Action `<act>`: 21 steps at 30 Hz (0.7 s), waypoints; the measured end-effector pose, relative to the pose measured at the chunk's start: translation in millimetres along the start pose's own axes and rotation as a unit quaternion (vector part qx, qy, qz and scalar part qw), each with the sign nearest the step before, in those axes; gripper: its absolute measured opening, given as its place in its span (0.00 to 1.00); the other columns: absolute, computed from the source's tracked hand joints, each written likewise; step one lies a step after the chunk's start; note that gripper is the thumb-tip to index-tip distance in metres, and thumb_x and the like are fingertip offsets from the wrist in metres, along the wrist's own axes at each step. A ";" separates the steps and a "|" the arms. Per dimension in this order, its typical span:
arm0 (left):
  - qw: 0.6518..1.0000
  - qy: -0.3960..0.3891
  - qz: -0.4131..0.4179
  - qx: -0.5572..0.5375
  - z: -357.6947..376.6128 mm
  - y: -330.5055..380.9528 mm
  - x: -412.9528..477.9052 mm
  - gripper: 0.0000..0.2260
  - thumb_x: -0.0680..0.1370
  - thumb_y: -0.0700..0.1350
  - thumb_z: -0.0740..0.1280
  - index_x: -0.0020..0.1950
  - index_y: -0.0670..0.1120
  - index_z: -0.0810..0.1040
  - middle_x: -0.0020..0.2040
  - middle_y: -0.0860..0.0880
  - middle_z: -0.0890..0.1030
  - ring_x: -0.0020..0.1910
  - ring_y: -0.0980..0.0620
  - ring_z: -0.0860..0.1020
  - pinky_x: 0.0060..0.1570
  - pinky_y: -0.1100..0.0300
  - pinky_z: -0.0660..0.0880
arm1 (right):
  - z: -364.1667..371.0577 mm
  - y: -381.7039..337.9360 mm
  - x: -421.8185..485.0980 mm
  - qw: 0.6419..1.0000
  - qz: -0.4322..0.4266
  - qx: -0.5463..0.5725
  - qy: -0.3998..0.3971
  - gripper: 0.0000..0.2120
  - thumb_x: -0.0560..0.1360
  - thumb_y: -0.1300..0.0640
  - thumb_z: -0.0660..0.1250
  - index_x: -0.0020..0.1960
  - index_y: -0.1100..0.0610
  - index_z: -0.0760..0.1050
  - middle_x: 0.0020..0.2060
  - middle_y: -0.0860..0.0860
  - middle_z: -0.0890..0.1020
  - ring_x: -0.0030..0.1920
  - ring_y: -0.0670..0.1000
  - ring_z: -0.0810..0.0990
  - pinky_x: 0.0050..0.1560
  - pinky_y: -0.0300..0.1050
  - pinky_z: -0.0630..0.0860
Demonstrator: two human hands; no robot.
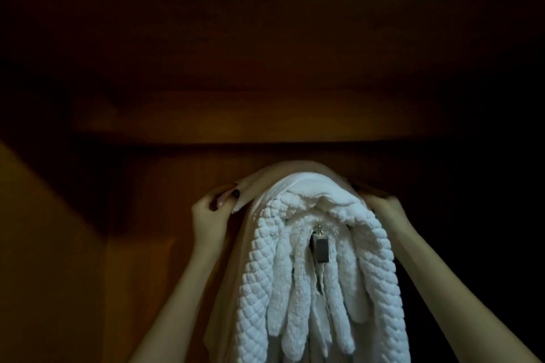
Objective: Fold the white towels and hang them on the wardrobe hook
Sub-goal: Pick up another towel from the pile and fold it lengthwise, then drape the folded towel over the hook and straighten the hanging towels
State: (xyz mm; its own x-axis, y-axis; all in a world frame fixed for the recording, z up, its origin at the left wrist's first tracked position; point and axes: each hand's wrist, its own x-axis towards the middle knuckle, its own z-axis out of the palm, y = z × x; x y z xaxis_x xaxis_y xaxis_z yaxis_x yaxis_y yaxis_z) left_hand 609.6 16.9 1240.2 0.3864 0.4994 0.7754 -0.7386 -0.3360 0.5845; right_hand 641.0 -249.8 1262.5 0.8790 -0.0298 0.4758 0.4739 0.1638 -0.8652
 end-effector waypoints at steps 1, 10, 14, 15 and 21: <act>1.000 -0.001 -0.013 -0.003 -0.2 -1.1 0.2 0.08 0.75 0.35 0.69 0.46 0.48 0.82 0.41 0.55 0.83 0.39 0.66 0.80 0.38 0.73 0.73 | -0.6 1.6 0.1 1.000 -0.003 -0.007 -0.008 0.17 0.77 0.73 0.58 0.32 0.61 0.70 0.15 0.46 0.73 0.17 0.39 0.73 0.19 0.30 0.68; 0.990 -0.046 -0.135 -0.007 -0.9 4.6 -20.6 0.10 0.80 0.41 0.62 0.56 0.36 0.77 0.49 0.45 0.81 0.43 0.54 0.80 0.39 0.64 0.77 | -14.7 11.6 -5.5 0.998 -0.002 -0.066 -0.019 0.06 0.80 0.63 0.62 0.48 0.62 0.77 0.38 0.55 0.79 0.39 0.52 0.78 0.33 0.35 0.75; 0.994 -0.037 -0.090 0.053 -15.7 36.0 -40.1 0.10 0.81 0.42 0.62 0.61 0.43 0.76 0.55 0.51 0.77 0.48 0.61 0.76 0.47 0.73 0.73 | -34.9 8.8 -27.5 0.992 -0.038 -0.119 0.017 0.16 0.80 0.55 0.62 0.66 0.57 0.74 0.58 0.54 0.79 0.58 0.53 0.78 0.55 0.46 0.76; 0.994 -0.030 -0.077 0.070 -20.4 44.9 -46.9 0.10 0.80 0.41 0.63 0.61 0.43 0.76 0.54 0.52 0.76 0.46 0.64 0.74 0.43 0.77 0.70 | -39.1 4.5 -36.3 0.990 -0.054 -0.131 0.028 0.17 0.80 0.55 0.62 0.68 0.56 0.73 0.60 0.55 0.78 0.59 0.52 0.77 0.55 0.45 0.74; 0.987 -0.031 -0.026 0.155 -63.8 100.5 -111.9 0.12 0.80 0.40 0.63 0.63 0.40 0.77 0.58 0.50 0.76 0.56 0.57 0.73 0.44 0.83 0.65 | -65.4 -15.8 -109.8 0.964 -0.128 -0.230 0.032 0.19 0.79 0.54 0.64 0.69 0.55 0.73 0.63 0.56 0.76 0.50 0.44 0.75 0.42 0.33 0.68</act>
State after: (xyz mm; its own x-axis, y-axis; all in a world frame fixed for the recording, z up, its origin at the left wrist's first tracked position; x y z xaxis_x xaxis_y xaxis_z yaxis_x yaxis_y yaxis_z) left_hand 456.9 -21.8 1197.0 0.4601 0.4756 0.7497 -0.5152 -0.5446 0.6618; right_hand 540.4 -313.7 1213.5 0.7249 -0.0735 0.6849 0.6357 -0.3117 -0.7062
